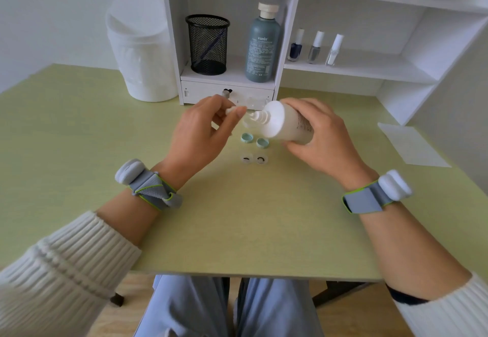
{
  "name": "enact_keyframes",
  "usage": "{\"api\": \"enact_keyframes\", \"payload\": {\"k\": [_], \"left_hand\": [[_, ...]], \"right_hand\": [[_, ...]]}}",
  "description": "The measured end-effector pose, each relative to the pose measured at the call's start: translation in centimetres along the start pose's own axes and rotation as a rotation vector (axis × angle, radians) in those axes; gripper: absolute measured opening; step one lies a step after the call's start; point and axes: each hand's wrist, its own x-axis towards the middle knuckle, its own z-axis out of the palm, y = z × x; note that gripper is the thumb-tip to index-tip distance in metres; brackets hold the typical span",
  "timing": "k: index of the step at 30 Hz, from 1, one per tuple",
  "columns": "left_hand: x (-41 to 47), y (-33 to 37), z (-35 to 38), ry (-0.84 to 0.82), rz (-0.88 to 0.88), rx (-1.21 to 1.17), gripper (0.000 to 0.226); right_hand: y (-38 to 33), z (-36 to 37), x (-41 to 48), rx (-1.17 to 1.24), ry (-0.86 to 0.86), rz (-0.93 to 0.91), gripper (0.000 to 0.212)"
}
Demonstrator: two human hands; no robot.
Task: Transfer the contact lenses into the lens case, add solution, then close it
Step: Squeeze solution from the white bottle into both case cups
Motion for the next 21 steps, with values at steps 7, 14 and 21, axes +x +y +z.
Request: {"api": "enact_keyframes", "payload": {"k": [7,14,21], "left_hand": [[-0.47,-0.50,0.46,-0.097,-0.011,0.024,0.029],[-0.37,-0.71,0.40,-0.089,-0.059,-0.007,0.026],[-0.31,-0.84,0.16,-0.097,-0.076,-0.002,0.024]], "right_hand": [[0.56,-0.59,-0.75,-0.057,-0.037,0.011,0.071],[0.99,-0.95,-0.98,-0.203,-0.071,-0.043,0.071],[0.87,-1.00,-0.82,-0.358,-0.059,-0.160,0.068]]}}
